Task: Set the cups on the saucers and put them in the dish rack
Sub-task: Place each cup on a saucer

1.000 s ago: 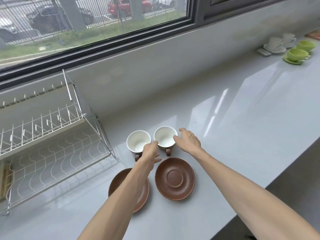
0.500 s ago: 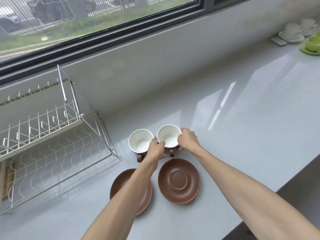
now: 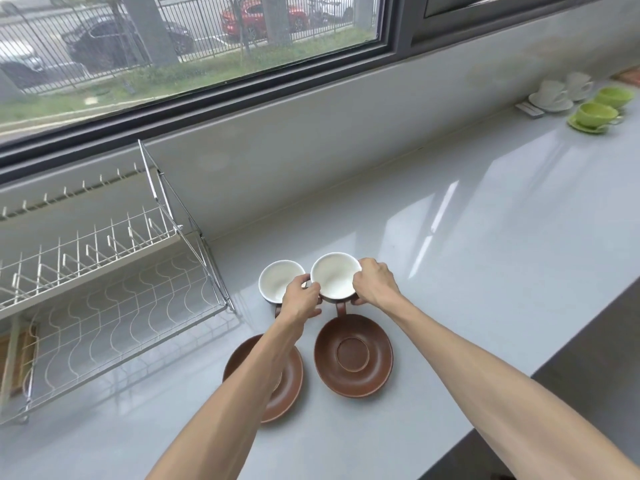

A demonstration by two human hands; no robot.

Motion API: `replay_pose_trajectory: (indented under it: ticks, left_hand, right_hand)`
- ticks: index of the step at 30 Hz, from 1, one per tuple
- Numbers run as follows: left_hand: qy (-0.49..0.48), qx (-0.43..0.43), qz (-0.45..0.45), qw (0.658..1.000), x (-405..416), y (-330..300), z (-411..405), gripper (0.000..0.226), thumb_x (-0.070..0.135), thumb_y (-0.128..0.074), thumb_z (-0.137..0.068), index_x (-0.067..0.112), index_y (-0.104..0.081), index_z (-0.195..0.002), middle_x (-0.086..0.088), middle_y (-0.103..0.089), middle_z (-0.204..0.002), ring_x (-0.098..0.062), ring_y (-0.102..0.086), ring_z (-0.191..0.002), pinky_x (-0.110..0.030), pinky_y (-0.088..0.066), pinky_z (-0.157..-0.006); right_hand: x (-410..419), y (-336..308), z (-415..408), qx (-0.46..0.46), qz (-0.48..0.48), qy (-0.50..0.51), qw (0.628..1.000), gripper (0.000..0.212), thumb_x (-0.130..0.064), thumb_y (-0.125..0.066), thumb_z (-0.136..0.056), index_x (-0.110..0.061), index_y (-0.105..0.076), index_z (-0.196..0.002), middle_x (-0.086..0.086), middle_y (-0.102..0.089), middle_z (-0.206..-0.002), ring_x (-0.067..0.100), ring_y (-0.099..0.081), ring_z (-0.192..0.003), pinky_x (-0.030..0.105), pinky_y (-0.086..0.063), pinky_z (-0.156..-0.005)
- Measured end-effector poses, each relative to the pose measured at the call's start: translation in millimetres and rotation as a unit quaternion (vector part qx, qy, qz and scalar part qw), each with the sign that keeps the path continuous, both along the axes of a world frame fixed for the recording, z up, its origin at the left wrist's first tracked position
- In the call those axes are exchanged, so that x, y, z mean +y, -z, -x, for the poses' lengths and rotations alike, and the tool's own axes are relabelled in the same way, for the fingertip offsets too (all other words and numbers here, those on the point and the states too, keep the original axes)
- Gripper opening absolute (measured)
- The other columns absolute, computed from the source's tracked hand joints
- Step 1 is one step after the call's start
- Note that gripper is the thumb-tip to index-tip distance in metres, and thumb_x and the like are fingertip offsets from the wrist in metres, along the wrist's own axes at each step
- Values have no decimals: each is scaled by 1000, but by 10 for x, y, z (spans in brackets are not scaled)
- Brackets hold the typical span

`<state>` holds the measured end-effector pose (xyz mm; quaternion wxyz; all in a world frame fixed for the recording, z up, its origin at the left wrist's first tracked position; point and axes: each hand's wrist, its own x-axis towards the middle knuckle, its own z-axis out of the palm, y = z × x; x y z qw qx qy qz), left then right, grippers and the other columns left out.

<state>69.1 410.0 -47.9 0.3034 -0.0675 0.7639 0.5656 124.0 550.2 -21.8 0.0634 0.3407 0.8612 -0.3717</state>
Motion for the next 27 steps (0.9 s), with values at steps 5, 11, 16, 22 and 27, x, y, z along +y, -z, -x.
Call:
replay_pose_trajectory:
  ticks: [5, 11, 16, 22, 27]
  left_hand:
    - [33, 14, 9, 999, -165, 38, -110, 48, 13, -51, -93, 10, -51, -141, -8, -64, -97, -21, -67, -75, -33, -57, -69]
    - [73, 21, 46, 996, -229, 80, -344, 45, 11, -53, -92, 9, -54, -137, -11, -68, -100, -27, -70, -81, -40, -63, -77]
    - [98, 15, 57, 993, -282, 136, -544, 43, 9, -51, -89, 8, -54, -132, -14, -67, -84, -29, -67, -65, -34, -59, -62]
    - [88, 2, 51, 995, -321, 262, -729, 43, 8, -52, -85, 5, -57, -128, -14, -64, -83, -23, -60, -58, -31, -53, -56]
    - [88, 2, 77, 993, -370, 331, -839, 41, 11, -52, -87, 13, -58, -127, -9, -66, -108, -26, -71, -83, -32, -62, -63]
  right_hand:
    - [-127, -44, -268, 7, -4, -16, 1000, 37, 0, -36, -84, 1, -64, -107, 22, -67, -99, 37, -74, -70, 45, -64, -62]
    - [-198, 43, -592, -6, -12, -7, 1000, 33, -2, -35, -83, 0, -63, -99, 22, -68, -93, 37, -74, -66, 43, -62, -69]
    - [-244, 183, -801, -13, -12, 6, 1000, 36, -5, -36, -82, -4, -63, -106, 22, -71, -100, 42, -73, -75, 43, -60, -82]
    - [-291, 272, -1002, -23, 23, 19, 999, 41, -3, -36, -82, -4, -63, -113, 21, -73, -96, 38, -75, -68, 41, -62, -77]
    - [-361, 301, -1110, -26, 31, 15, 999, 41, -2, -36, -84, -4, -63, -114, 21, -72, -99, 40, -75, -76, 41, -62, -75]
